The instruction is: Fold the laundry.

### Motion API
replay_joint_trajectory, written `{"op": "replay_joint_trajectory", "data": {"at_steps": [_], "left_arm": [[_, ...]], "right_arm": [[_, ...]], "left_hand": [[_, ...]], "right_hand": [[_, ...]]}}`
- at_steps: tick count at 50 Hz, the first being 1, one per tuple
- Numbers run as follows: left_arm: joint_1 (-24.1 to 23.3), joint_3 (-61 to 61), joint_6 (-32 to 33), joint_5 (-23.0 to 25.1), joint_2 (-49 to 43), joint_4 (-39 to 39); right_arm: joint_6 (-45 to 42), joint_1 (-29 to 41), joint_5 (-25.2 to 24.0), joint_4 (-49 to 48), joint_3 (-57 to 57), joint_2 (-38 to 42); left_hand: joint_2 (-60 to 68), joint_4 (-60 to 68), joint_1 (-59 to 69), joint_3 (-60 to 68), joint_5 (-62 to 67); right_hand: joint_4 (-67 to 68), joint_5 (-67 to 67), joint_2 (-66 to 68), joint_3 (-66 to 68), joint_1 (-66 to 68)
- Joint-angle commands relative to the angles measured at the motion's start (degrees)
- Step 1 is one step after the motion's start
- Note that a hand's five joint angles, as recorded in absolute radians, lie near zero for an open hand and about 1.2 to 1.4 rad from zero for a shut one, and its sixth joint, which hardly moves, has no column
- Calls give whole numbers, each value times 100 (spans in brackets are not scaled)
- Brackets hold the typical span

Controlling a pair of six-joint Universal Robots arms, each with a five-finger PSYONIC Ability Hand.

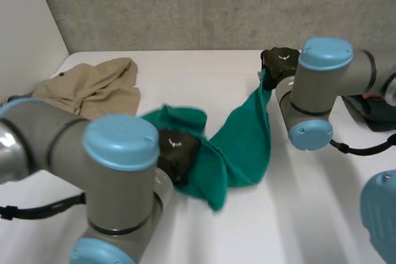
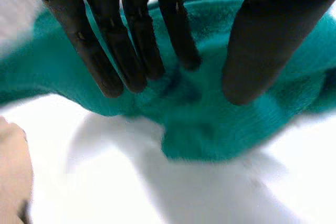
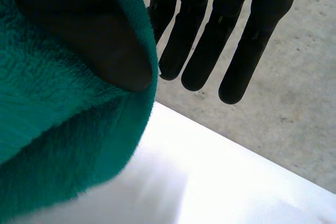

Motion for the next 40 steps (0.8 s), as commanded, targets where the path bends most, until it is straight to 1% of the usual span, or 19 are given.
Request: {"op": "replay_joint_trajectory", "data": {"at_steps": [1, 3, 7, 9, 13, 17, 18, 20, 22, 24, 28, 31, 32, 40], "left_arm": [[-70, 182, -472, 84, -45, -728], [-61, 182, -552, 242, 166, -886], [79, 164, -526, 348, 640, -1063], [184, 138, -473, 339, 833, -1080], [492, 138, -157, 374, 1264, -1063], [878, 296, 405, 505, 1432, -888], [1036, 409, 685, 593, 1397, -756], [1203, 533, 932, 681, 1283, -624], [1415, 761, 1223, 796, 1055, -518], [1494, 972, 1390, 927, 827, -518], [1503, 1288, 1505, 1226, 309, -597], [1503, 1456, 1514, 1314, -26, -632], [1503, 1569, 1522, 1341, -271, -650], [1565, 1869, 1522, 1191, -1090, -887]], "right_arm": [[238, -2, 163, -814, -249, 441], [300, -11, 286, -1228, -372, 546], [204, 16, 453, -1554, -680, 731], [98, 42, 471, -1449, -733, 749], [18, 33, 392, -817, -584, 504], [141, -37, 6, -403, -189, -58], [142, -63, -230, -324, 21, -329], [133, -72, -407, -306, 242, -621], [115, -72, -636, -306, 584, -1086], [115, -37, -820, -324, 873, -1516], [142, 59, -1014, -332, 1217, -2132], [159, 130, -1067, -341, 1393, -2423], [159, 174, -1067, -333, 1472, -2581], [159, 332, -1006, -262, 1693, -3004]], "left_hand": [[-1581, -1657, -1438, -1684, -1678], [-1783, -1859, -1640, -1887, -1880], [-2237, -2313, -2094, -2341, -2334], [-2305, -2381, -2163, -2409, -2402], [-2708, -2784, -2565, -2812, -2805], [-3163, -3239, -3020, -3266, -3259], [-3230, -3306, -3087, -3333, -3327], [-3314, -3390, -3171, -3418, -3411], [-3416, -3492, -3273, -3519, -3512], [-3399, -3475, -3256, -3503, -3496], [-3399, -3475, -3256, -3502, -3496], [-3366, -3442, -3223, -3469, -3462], [-3299, -3375, -3156, -3402, -3395], [-3247, -3323, -3105, -3351, -3344]], "right_hand": [[1150, 1172, 1241, 1209, 1544], [1150, 1172, 1241, 1209, 1544], [1150, 1172, 1241, 1209, 1544], [1150, 1172, 1241, 1209, 1544], [1150, 1172, 1241, 1209, 1544], [1150, 1172, 1241, 1209, 1544], [1150, 1172, 1241, 1209, 1544], [1150, 1172, 1241, 1209, 1544], [1150, 1172, 1241, 1209, 1544], [1150, 1172, 1241, 1209, 1544], [1150, 1172, 1241, 1209, 1544], [1150, 1172, 1241, 1209, 1544], [1150, 1172, 1241, 1209, 1544], [1150, 1172, 1241, 1209, 1544]]}}
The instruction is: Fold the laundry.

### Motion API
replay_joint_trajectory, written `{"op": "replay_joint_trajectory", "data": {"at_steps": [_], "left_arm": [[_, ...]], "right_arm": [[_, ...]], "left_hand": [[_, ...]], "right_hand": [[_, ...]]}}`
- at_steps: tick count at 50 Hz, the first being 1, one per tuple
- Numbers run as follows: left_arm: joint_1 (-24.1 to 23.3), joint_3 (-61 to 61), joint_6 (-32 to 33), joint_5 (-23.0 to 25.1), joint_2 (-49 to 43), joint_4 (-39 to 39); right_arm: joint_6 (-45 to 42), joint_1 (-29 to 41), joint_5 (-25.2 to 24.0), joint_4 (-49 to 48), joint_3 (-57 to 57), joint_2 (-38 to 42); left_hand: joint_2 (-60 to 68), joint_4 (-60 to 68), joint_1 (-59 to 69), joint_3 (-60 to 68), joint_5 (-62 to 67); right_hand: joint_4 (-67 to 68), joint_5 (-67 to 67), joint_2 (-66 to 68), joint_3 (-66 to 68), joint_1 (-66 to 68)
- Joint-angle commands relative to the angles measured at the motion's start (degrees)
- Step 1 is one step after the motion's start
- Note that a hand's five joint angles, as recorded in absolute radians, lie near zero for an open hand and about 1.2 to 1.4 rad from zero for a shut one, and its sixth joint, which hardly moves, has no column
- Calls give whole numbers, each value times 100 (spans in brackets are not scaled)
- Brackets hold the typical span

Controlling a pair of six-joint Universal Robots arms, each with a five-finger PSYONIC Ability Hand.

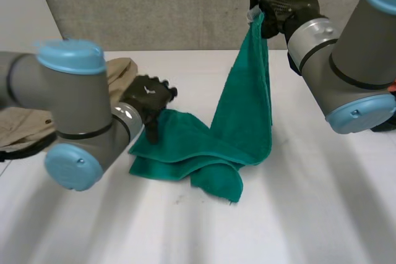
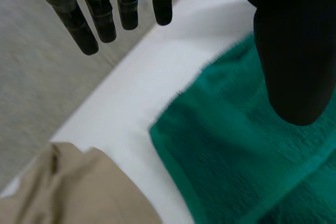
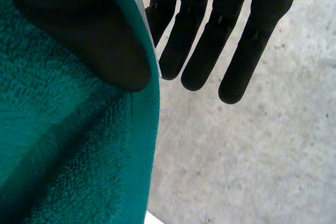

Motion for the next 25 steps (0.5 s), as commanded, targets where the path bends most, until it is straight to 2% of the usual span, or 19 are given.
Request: {"op": "replay_joint_trajectory", "data": {"at_steps": [1, 13, 15, 20, 21, 22, 24, 25], "left_arm": [[47, 255, -20, -123, -779, -231], [-120, 712, -143, -79, -1413, -257], [-146, 844, -169, -114, -1545, -257], [-226, 1187, -169, -193, -1808, -275], [-243, 1231, -169, -211, -1826, -292], [-252, 1318, -178, -263, -1861, -336], [-243, 1415, -187, -325, -1870, -354], [-243, 1451, -196, -369, -1853, -336]], "right_arm": [[9, 141, 79, 106, 193, -346], [404, 106, 79, 265, 159, -820], [422, 89, 79, 265, 123, -838], [413, 1, 88, 265, 36, -768], [413, -17, 97, 265, 18, -742], [396, -52, 106, 265, -8, -707], [369, -78, 123, 265, -35, -672], [352, -96, 132, 239, -35, -654]], "left_hand": [[90, 122, 45, 43, 41], [1553, 1585, 1508, 1506, 1504], [2242, 2274, 2197, 2195, 2192], [2830, 2863, 2786, 2784, 2781], [3182, 3215, 3138, 3136, 3133], [4735, 4767, 4690, 4688, 4685], [6725, 6757, 6680, 6678, 6676], [6733, 6766, 6689, 6687, 6684]], "right_hand": [[1149, 1172, 1241, 1209, 1544], [1149, 1172, 1241, 1209, 1544], [1149, 1172, 1241, 1209, 1544], [1149, 1172, 1241, 1209, 1544], [1149, 1172, 1241, 1209, 1544], [1149, 1172, 1241, 1209, 1544], [1149, 1172, 1241, 1209, 1544], [1149, 1172, 1241, 1209, 1544]]}}
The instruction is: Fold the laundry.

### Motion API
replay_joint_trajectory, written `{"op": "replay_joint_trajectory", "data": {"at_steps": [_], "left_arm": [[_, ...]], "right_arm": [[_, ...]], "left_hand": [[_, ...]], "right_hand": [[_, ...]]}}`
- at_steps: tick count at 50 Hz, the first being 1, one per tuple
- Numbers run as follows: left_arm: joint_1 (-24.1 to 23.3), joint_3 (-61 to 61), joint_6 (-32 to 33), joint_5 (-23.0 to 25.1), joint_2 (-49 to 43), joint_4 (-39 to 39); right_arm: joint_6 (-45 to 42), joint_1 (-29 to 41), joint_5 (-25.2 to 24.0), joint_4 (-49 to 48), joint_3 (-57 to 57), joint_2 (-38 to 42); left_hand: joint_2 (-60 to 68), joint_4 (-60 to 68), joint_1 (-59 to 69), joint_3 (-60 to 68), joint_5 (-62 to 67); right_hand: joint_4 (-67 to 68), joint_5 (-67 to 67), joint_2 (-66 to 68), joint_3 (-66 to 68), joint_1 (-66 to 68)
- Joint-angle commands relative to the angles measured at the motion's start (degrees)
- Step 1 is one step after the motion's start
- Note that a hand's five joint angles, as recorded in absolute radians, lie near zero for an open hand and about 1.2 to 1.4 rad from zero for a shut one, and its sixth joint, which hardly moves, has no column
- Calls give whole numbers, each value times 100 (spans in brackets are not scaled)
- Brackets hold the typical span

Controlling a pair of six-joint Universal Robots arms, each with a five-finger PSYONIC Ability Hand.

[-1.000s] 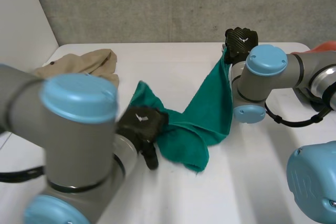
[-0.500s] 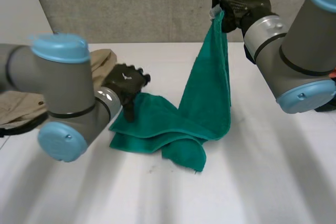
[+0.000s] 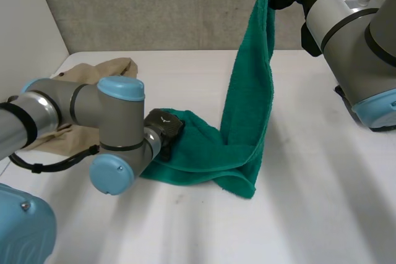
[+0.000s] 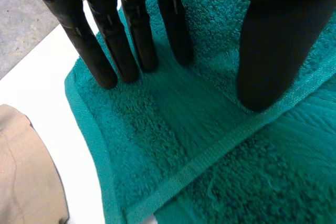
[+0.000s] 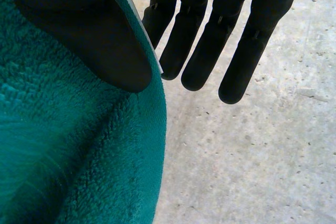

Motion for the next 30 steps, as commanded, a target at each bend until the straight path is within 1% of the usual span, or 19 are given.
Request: {"op": "replay_joint_trajectory", "data": {"at_steps": [1, 4, 6, 9, 11, 14, 15, 16, 17, 19, 20, 22, 24, 25, 26, 29, 30], "left_arm": [[-24, 459, -54, -304, -77, -47], [20, 609, -150, -515, 55, 40], [73, 820, -256, -612, 195, 294], [187, 1459, -300, -534, 275, 821], [275, 1925, -335, -472, 345, 884], [275, 2288, -423, -480, 485, 535], [206, 2245, -519, -472, 599, 46], [179, 2209, -537, -463, 617, -125], [144, 2131, -572, -463, 644, -326], [-5, 1755, -703, -498, 714, -1001], [-58, 1578, -739, -507, 732, -1223], [-129, 948, -853, -507, 793, -1575], [-147, 524, -924, -463, 881, -1455], [-155, 321, -959, -428, 916, -1323], [-138, -81, -1011, -323, 986, -982], [-94, -576, -1065, -77, 1074, -401], [-85, -829, -1091, 124, 1109, -60]], "right_arm": [[-108, -150, 53, -40, -107, 194], [-213, -186, 70, -75, -168, 273], [-283, -212, 123, -128, -273, 370], [-284, -273, 219, -224, -501, 546], [-223, -309, 281, -338, -686, 651], [-196, -300, 413, -392, -951, 792], [-196, -274, 483, -322, -1003, 827], [-196, -265, 510, -269, -995, 828], [-178, -256, 519, -199, -969, 819], [-170, -221, 501, -103, -838, 802], [-161, -204, 492, -84, -785, 775], [-143, -186, 457, -93, -636, 662], [-134, -177, 422, -111, -556, 573], [-126, -168, 405, -111, -521, 529], [-108, -168, 370, -93, -486, 442], [-91, -142, 343, -75, -450, 345], [-73, -116, 334, -49, -441, 275]], "left_hand": [[3545, 3530, 3334, 3550, 3551], [3545, 3530, 3334, 3550, 3551], [3545, 3530, 3334, 3550, 3551], [3545, 3530, 3334, 3550, 3551], [3545, 3530, 3334, 3550, 3551], [3545, 3530, 3334, 3550, 3551], [3545, 3530, 3334, 3550, 3551], [2931, 2916, 2720, 2936, 2937], [1942, 1927, 1731, 1947, 1948], [-879, -894, -1090, -874, -873], [-1277, -1292, -1487, -1272, -1271], [-1966, -1981, -2177, -1961, -1960], [-2122, -2136, -2332, -2117, -2115], [-2122, -2137, -2333, -2117, -2116], [-2055, -2070, -2266, -2050, -2049], [-1887, -1902, -2098, -1882, -1881], [-1853, -1868, -2064, -1848, -1847]], "right_hand": [[1148, 1172, 1241, 1209, 1544], [1148, 1172, 1241, 1209, 1544], [1148, 1172, 1241, 1209, 1544], [1148, 1172, 1241, 1209, 1544], [1148, 1172, 1241, 1209, 1544], [1148, 1172, 1241, 1209, 1544], [1148, 1172, 1241, 1209, 1544], [1148, 1172, 1241, 1209, 1544], [1148, 1172, 1241, 1209, 1544], [1148, 1172, 1241, 1209, 1544], [1148, 1172, 1241, 1209, 1544], [1148, 1172, 1241, 1209, 1544], [1148, 1172, 1241, 1209, 1544], [1148, 1172, 1241, 1209, 1544], [1148, 1172, 1241, 1209, 1544], [1148, 1172, 1241, 1209, 1544], [1148, 1172, 1241, 1209, 1544]]}}
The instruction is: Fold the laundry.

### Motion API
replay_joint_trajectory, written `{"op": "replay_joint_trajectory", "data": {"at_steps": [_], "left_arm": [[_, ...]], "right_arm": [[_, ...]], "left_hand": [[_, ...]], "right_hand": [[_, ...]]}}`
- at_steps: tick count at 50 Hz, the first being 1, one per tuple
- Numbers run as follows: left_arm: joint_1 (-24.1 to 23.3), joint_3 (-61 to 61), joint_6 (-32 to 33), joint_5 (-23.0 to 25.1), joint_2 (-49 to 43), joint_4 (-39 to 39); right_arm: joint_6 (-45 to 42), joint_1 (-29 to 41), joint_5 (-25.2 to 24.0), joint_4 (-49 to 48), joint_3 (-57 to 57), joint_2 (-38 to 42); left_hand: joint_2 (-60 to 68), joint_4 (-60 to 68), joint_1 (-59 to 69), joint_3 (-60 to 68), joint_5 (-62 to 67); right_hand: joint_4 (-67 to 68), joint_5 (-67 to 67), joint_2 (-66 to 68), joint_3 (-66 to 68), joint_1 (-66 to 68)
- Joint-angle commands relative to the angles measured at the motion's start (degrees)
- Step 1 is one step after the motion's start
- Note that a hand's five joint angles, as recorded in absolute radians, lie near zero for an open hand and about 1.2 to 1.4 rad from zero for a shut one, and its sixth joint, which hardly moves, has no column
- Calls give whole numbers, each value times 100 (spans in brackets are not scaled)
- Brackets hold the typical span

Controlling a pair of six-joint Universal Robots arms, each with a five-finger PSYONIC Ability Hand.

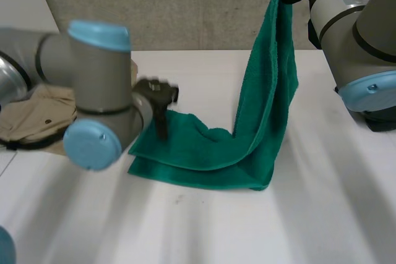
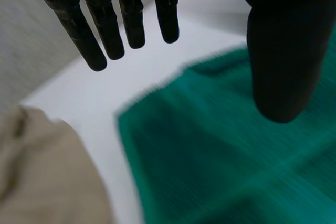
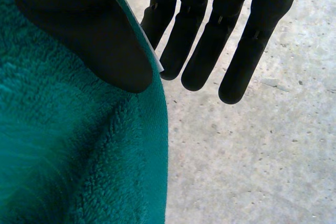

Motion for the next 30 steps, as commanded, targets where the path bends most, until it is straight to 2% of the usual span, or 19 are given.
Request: {"op": "replay_joint_trajectory", "data": {"at_steps": [1, 3, 7, 16, 23, 28, 29, 30], "left_arm": [[30, -1720, -221, 641, 264, 1374], [39, -1922, -283, 861, 264, 1795], [13, -2028, -607, 1125, 186, 2105], [-128, -1712, -1179, 1310, -254, 2018], [-242, -1370, -1171, 1249, -438, 1658], [-348, -1141, -1171, 1056, -571, 1385], [-365, -1106, -1171, 1012, -588, 1358], [-391, -1018, -1188, 916, -623, 1315]], "right_arm": [[71, 76, -111, 75, 204, -381], [97, 138, -111, 171, 213, -477], [133, 217, -111, 400, 205, -583], [466, 235, -164, 646, 222, -777], [677, 112, -217, 708, 231, -952], [783, 15, -226, 708, 231, -1075], [801, 6, -226, 708, 231, -1084], [836, -20, -226, 708, 240, -1119]], "left_hand": [[312, 367, 323, 312, 399], [379, 434, 389, 379, 465], [396, 451, 406, 396, 483], [917, 971, 927, 917, 1003], [1674, 1729, 1684, 1674, 1761], [3236, 3290, 3246, 3236, 3322], [3722, 3777, 3732, 3722, 3809], [4943, 4997, 4953, 4943, 5029]], "right_hand": [[1148, 1172, 1241, 1209, 1544], [1148, 1172, 1241, 1209, 1544], [1148, 1172, 1241, 1209, 1544], [1148, 1172, 1241, 1209, 1544], [1148, 1172, 1241, 1209, 1544], [1148, 1172, 1241, 1209, 1544], [1148, 1172, 1241, 1209, 1544], [1148, 1172, 1241, 1209, 1544]]}}
